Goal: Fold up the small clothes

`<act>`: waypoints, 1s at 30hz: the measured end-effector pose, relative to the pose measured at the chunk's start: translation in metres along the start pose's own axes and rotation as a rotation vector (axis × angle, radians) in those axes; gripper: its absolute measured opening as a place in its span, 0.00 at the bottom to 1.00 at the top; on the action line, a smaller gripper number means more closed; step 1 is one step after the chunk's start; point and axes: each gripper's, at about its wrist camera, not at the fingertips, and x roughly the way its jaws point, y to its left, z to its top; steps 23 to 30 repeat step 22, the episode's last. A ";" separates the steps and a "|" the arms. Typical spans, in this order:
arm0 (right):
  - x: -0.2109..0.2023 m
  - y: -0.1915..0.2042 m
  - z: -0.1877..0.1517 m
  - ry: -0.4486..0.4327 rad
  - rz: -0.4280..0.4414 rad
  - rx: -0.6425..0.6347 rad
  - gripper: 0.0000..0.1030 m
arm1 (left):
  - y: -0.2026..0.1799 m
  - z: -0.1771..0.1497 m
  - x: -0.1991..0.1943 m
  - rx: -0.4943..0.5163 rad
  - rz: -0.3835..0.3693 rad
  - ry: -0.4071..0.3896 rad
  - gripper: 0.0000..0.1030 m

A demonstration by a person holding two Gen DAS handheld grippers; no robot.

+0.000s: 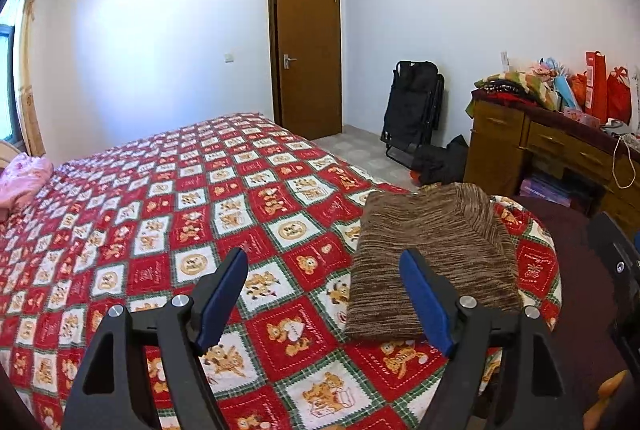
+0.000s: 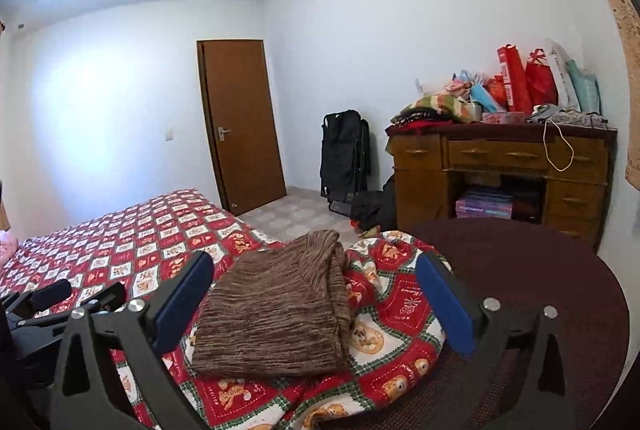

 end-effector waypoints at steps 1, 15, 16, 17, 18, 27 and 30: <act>0.001 0.001 -0.001 0.001 0.000 0.000 1.00 | 0.000 0.000 -0.001 0.007 0.004 -0.005 0.77; -0.003 -0.001 -0.003 -0.007 -0.007 0.006 1.00 | -0.005 0.003 -0.009 0.059 0.031 -0.048 0.77; -0.003 0.000 -0.002 -0.005 -0.009 0.002 1.00 | -0.005 0.003 -0.009 0.054 0.017 -0.050 0.77; -0.003 0.001 -0.002 -0.006 -0.012 0.000 1.00 | -0.003 0.003 -0.009 0.045 0.004 -0.054 0.77; -0.003 0.001 -0.002 -0.008 -0.014 -0.001 1.00 | -0.002 0.004 -0.010 0.035 -0.004 -0.057 0.77; -0.004 0.001 -0.002 -0.008 -0.016 0.000 1.00 | 0.000 0.005 -0.008 0.038 0.006 -0.058 0.77; -0.004 0.001 -0.002 -0.008 -0.016 0.000 1.00 | 0.000 0.005 -0.008 0.038 0.006 -0.058 0.77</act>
